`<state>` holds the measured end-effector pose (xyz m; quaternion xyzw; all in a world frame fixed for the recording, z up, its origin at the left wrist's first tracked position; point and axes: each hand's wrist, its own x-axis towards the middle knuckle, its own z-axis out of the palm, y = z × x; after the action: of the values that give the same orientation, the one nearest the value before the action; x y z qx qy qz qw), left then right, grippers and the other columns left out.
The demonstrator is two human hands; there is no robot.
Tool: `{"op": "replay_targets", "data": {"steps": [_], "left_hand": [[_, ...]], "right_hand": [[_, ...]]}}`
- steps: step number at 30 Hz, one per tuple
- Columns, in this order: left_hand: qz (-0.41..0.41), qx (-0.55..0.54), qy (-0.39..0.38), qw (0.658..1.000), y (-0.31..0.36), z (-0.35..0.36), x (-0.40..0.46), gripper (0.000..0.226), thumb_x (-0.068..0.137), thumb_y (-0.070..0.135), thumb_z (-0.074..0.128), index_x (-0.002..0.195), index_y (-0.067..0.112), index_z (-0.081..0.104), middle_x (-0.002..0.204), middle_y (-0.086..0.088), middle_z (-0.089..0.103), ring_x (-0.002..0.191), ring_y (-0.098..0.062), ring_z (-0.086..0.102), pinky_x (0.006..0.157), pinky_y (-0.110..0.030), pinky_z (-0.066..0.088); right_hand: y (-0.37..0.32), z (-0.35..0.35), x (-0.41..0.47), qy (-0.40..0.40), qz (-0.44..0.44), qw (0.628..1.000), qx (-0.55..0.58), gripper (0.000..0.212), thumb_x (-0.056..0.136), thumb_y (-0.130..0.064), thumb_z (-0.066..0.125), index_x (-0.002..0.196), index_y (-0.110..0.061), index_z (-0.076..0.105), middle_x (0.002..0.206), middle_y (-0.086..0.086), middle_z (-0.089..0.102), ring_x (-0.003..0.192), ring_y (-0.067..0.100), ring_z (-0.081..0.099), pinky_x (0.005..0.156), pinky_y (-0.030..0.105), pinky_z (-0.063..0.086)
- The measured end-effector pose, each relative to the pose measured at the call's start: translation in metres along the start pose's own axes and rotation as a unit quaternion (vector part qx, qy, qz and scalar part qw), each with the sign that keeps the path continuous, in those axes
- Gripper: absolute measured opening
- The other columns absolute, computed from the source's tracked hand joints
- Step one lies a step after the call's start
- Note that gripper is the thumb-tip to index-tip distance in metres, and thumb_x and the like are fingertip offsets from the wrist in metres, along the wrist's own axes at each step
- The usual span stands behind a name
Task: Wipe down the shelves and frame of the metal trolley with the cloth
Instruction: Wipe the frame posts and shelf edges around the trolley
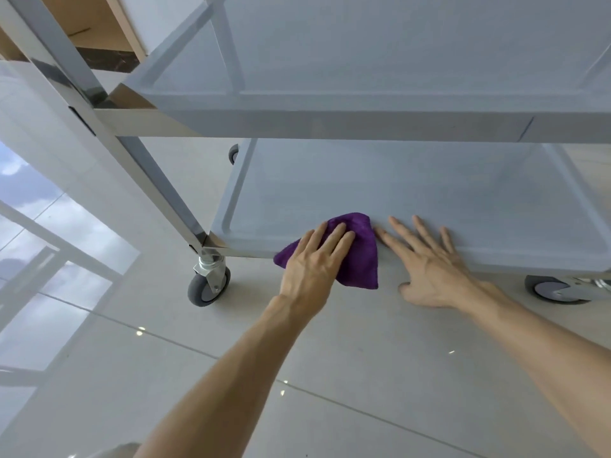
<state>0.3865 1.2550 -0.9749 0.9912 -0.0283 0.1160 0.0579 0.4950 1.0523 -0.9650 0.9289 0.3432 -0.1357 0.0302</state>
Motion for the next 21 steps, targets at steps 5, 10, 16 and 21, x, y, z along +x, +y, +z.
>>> {"op": "replay_targets", "data": {"steps": [5, 10, 16, 21], "left_hand": [[0.003, 0.007, 0.012, 1.0, -0.065, -0.02, -0.03, 0.064, 0.084, -0.007, 0.065, 0.144, 0.01, 0.049, 0.151, -0.005, 0.046, 0.137, -0.031, 0.045, 0.111, -0.045, 0.04], [-0.097, 0.016, -0.022, 0.995, -0.124, -0.043, -0.059, 0.074, 0.075, -0.01, 0.074, 0.143, 0.006, 0.049, 0.15, -0.008, 0.048, 0.136, -0.037, 0.045, 0.11, -0.053, 0.038], [-0.094, -0.011, 0.003, 0.996, -0.068, -0.036, -0.039, 0.069, 0.07, -0.017, 0.065, 0.136, -0.001, 0.054, 0.144, -0.013, 0.054, 0.131, -0.042, 0.049, 0.106, -0.051, 0.043], [-0.01, -0.095, -0.012, 0.995, 0.004, -0.011, -0.004, 0.076, 0.071, -0.006, 0.073, 0.142, 0.0, 0.047, 0.148, -0.013, 0.047, 0.133, -0.033, 0.049, 0.108, -0.04, 0.043]], "right_hand": [[0.007, 0.001, -0.004, 0.008, -0.021, 1.0, -0.001, 0.114, 0.074, -0.04, 0.064, 0.146, -0.052, -0.023, 0.163, -0.016, -0.023, 0.152, 0.022, -0.018, 0.12, 0.057, -0.004], [0.0, 0.0, -0.006, 0.009, -0.025, 1.0, 0.003, 0.112, 0.075, -0.046, 0.063, 0.148, -0.049, -0.022, 0.162, -0.015, -0.024, 0.152, 0.024, -0.019, 0.12, 0.055, -0.006], [-0.011, 0.005, -0.012, 0.006, -0.031, 0.999, 0.015, 0.111, 0.075, -0.051, 0.061, 0.151, -0.044, -0.02, 0.162, -0.013, -0.025, 0.151, 0.025, -0.022, 0.119, 0.056, -0.009], [-0.011, -0.008, -0.015, 0.01, -0.038, 0.992, 0.124, 0.104, 0.08, -0.039, 0.062, 0.157, -0.036, -0.008, 0.167, -0.011, -0.004, 0.154, 0.018, -0.008, 0.123, 0.053, -0.002]]}}
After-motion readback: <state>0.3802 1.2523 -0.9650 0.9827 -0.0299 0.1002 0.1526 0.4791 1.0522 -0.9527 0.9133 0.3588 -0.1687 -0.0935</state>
